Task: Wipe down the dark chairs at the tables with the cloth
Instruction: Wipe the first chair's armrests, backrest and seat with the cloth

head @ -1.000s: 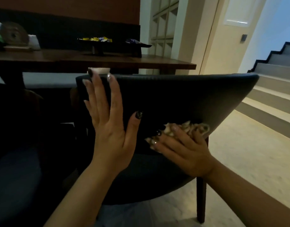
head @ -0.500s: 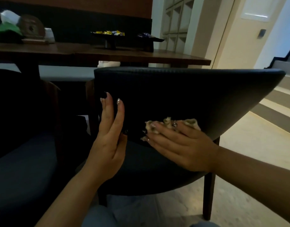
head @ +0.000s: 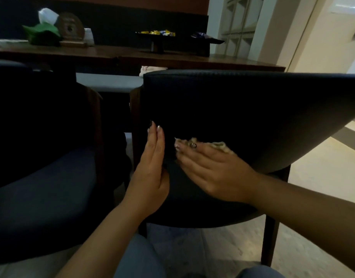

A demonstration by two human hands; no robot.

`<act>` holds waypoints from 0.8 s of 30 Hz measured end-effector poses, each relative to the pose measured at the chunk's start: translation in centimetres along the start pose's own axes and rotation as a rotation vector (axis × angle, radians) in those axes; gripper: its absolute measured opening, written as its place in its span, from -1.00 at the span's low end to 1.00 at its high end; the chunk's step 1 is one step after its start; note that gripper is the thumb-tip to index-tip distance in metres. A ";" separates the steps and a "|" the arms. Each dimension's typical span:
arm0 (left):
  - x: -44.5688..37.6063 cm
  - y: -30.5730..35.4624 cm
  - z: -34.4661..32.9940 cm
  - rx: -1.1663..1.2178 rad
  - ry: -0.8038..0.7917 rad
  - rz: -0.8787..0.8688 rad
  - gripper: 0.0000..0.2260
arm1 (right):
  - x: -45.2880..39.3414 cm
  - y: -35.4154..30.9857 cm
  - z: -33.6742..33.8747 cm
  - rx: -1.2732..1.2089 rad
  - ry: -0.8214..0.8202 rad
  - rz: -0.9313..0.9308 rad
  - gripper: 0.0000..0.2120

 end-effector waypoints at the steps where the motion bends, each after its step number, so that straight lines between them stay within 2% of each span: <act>1: 0.3 -0.4 0.0 -0.007 -0.012 0.009 -0.20 | -0.5 0.2 0.2 -0.016 0.009 -0.022 -0.68; 5: 1.0 -1.7 -0.7 0.012 -0.086 0.116 -0.18 | -3.7 2.8 2.0 -0.033 0.228 -0.224 -0.70; 7: 1.3 -2.1 -1.4 0.049 -0.123 0.166 -0.18 | -4.4 2.9 2.0 0.014 0.261 -0.257 -0.71; 14: 3.3 -4.1 -2.5 0.134 -0.195 0.272 -0.19 | -2.5 -1.3 -1.9 0.006 -0.001 -0.080 -0.61; 18: 5.4 -6.8 -3.7 0.213 -0.122 0.512 -0.23 | -2.9 -3.6 -5.0 -0.102 -0.003 -0.087 -0.62; 21: 8.0 -8.9 -5.5 0.498 -0.064 0.771 -0.26 | -2.1 -7.1 -7.5 -0.421 -0.080 -0.253 -0.62; 24: 10.7 -10.4 -7.8 0.644 -0.006 0.952 -0.33 | 0.3 -9.5 -10.3 -0.658 -0.162 -0.537 -0.60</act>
Point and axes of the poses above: each hand's wrist, its own x-axis away from the middle knuckle, its own z-axis out of the back of the hand, y = z × x, the point moved 3 cm from there along -x, towards the middle knuckle, and after that the axes turned 11 degrees about -x, right-handed, at the moved point
